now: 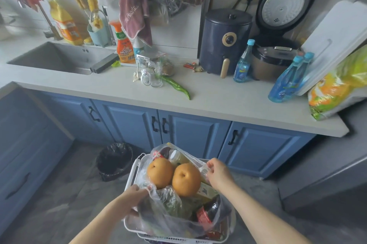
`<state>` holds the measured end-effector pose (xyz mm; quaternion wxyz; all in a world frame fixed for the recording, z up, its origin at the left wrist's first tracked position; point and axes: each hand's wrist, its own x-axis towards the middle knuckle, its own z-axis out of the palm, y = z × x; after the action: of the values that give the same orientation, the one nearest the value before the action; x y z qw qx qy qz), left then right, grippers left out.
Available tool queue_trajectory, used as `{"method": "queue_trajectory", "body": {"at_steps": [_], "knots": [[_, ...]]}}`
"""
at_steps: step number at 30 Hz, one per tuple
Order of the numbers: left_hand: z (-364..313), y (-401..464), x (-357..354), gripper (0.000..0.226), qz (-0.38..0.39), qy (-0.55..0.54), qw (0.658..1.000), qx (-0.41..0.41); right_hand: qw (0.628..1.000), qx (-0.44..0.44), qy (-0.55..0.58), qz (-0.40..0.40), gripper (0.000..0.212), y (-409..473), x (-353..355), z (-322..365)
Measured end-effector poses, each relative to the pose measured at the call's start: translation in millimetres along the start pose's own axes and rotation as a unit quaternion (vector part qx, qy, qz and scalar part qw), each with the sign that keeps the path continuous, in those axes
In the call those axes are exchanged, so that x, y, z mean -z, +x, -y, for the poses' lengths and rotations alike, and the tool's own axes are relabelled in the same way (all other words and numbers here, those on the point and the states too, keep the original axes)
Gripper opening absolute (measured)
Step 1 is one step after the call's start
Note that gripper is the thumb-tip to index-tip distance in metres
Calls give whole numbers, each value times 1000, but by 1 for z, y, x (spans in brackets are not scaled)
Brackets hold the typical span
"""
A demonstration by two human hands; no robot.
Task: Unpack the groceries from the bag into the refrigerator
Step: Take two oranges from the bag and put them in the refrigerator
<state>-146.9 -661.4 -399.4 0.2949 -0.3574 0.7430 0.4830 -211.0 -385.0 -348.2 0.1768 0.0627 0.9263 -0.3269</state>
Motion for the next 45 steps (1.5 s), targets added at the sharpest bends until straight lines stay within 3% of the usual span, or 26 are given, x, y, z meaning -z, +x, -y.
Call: {"method": "queue_trajectory", "body": {"at_steps": [5, 9, 15, 19, 21, 24, 27, 29, 32, 34, 38, 43, 45], "knots": [[-8, 0, -13, 36, -6, 3, 1000, -22, 999, -15, -25, -29, 21, 5, 5, -9], [-17, -1, -36, 21, 12, 10, 999, -39, 997, -30, -31, -59, 21, 9, 12, -19], [-23, 3, -57, 33, 52, 2, 998, -36, 993, -57, 32, -94, 17, 17, 25, -32], [-19, 1, -55, 20, 20, 17, 999, -44, 992, -58, 52, -104, 13, 16, 31, -37], [-17, -3, -44, 13, -12, 100, 991, -84, 989, -56, 66, -117, 11, 16, 35, -39], [-17, -1, -14, 29, -72, 270, 932, -230, 988, -49, 73, -128, 10, 14, 41, -36], [-30, -15, 24, 36, -122, 353, 851, -368, 988, -48, 77, -124, 9, 14, 44, -34], [-49, -32, 42, 28, -160, 414, 772, -455, 988, -52, 77, -122, 5, 15, 44, -32], [-81, -65, 53, 19, -169, 503, 617, -581, 988, -50, 87, -119, 14, 17, 47, -27], [-99, -80, 57, 9, -154, 532, 573, -604, 982, -51, 124, -130, 20, 17, 55, -25], [-101, -81, 71, 8, -138, 584, 565, -567, 955, -91, 207, -192, 33, 24, 76, -32], [-92, -82, 60, 52, -95, 572, 628, -519, 954, -112, 211, -183, 29, 22, 76, -40], [-98, -84, 49, 60, -97, 542, 648, -525, 956, -99, 210, -177, 27, 20, 72, -37]]}}
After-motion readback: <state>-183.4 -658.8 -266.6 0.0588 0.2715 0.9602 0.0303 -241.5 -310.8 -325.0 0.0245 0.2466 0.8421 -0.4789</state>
